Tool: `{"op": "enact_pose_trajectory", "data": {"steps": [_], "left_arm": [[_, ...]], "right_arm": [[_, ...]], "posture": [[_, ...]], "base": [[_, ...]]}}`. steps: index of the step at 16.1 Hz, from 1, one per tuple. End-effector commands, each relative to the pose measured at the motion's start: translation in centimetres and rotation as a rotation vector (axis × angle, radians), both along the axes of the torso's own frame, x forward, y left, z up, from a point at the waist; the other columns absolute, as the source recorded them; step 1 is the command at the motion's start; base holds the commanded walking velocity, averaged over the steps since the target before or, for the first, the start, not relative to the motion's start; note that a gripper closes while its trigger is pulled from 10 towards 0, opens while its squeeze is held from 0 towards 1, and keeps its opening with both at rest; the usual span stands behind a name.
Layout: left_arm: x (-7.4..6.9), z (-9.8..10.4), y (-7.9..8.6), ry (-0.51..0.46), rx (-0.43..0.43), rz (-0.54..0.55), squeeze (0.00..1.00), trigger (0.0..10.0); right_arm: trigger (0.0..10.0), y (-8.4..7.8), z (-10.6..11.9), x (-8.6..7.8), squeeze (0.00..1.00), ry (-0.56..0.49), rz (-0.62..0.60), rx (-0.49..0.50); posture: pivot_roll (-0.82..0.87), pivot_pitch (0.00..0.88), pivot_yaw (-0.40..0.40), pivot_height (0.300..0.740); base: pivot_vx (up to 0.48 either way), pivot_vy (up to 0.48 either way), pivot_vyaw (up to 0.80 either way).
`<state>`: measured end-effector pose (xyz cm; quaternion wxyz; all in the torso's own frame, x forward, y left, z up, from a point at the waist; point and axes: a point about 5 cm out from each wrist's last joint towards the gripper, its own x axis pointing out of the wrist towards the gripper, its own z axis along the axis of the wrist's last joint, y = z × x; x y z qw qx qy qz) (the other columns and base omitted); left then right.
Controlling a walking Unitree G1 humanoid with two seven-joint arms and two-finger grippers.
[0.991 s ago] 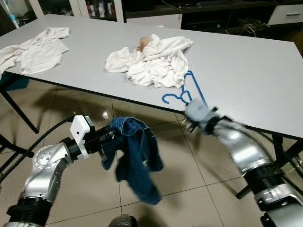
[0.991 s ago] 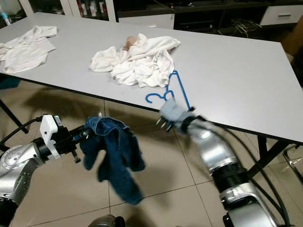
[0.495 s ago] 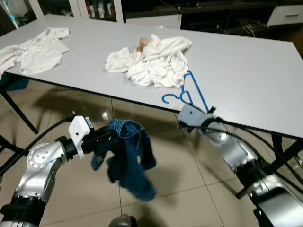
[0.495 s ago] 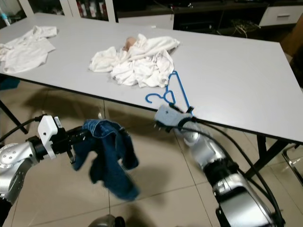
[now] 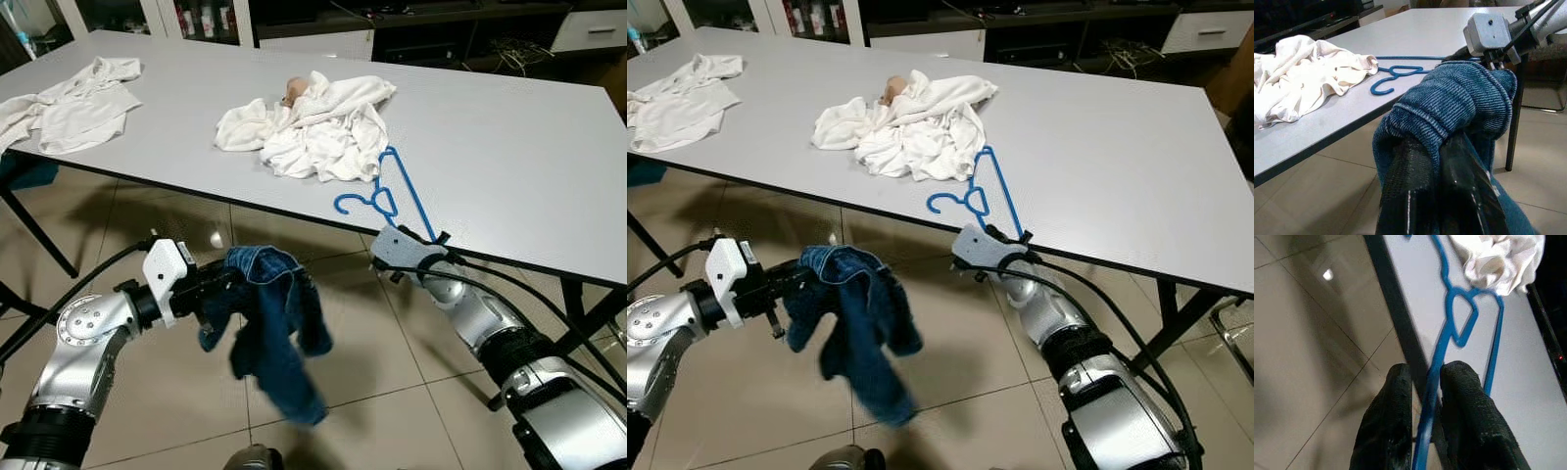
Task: Hang hanger
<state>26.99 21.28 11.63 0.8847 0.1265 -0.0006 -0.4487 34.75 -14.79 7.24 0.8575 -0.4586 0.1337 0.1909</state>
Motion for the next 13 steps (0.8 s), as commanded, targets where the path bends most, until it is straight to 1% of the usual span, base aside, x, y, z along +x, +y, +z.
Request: {"op": "enact_pose_trajectory", "data": {"steps": [1,4,5,7,10,11,12,13], "left_arm": [[0.06,0.93,-0.05,-0.048,0.006,-0.003,0.0,0.0],[0.05,0.93,-0.18,-0.048,0.006,-0.006,0.0,0.0],[0.06,0.96,-0.21,-0.05,0.005,-0.005,0.0,0.0],[0.07,0.94,-0.3,-0.051,0.004,-0.004,0.0,0.0],[0.05,0.89,-0.47,-0.052,0.003,-0.006,0.0,0.0],[0.06,0.91,-0.49,-0.053,0.003,-0.006,0.0,0.0],[0.09,0.94,-0.53,-0.055,0.003,-0.006,0.0,0.0],[0.1,0.95,-0.55,-0.056,0.003,-0.006,0.0,0.0]], "right_arm": [[10.0,0.33,0.4,0.34,0.0,-0.012,0.017,0.004],[10.0,0.22,0.22,0.43,0.0,-0.003,0.016,-0.024],[10.0,-0.14,-0.03,0.44,0.0,-0.003,-0.005,-0.056],[10.0,-0.43,-0.15,0.52,0.0,-0.007,-0.03,-0.064],[10.0,-0.5,-0.2,0.61,0.0,-0.006,-0.032,-0.077],[8.0,-0.49,-0.27,0.59,0.0,0.0,-0.03,-0.08],[4.0,-0.49,-0.39,0.53,0.0,0.009,-0.023,-0.082],[2.3,-0.49,-0.42,0.52,0.0,0.012,-0.022,-0.078]], "posture": [[0.03,0.0,0.056,0.74],[0.03,0.0,0.053,0.74],[0.03,0.0,0.053,0.74],[0.04,0.0,0.051,0.74],[0.03,0.0,0.049,0.74],[0.03,0.0,0.049,0.74],[0.03,0.0,0.049,0.74],[0.03,0.0,0.049,0.74]], "base": [[0.0,0.0,0.0],[0.0,0.0,0.0],[0.0,0.0,0.0],[0.0,0.0,0.0],[0.0,0.0,0.0],[0.0,0.0,0.0],[0.0,0.0,0.0],[0.0,0.0,0.0]]}}
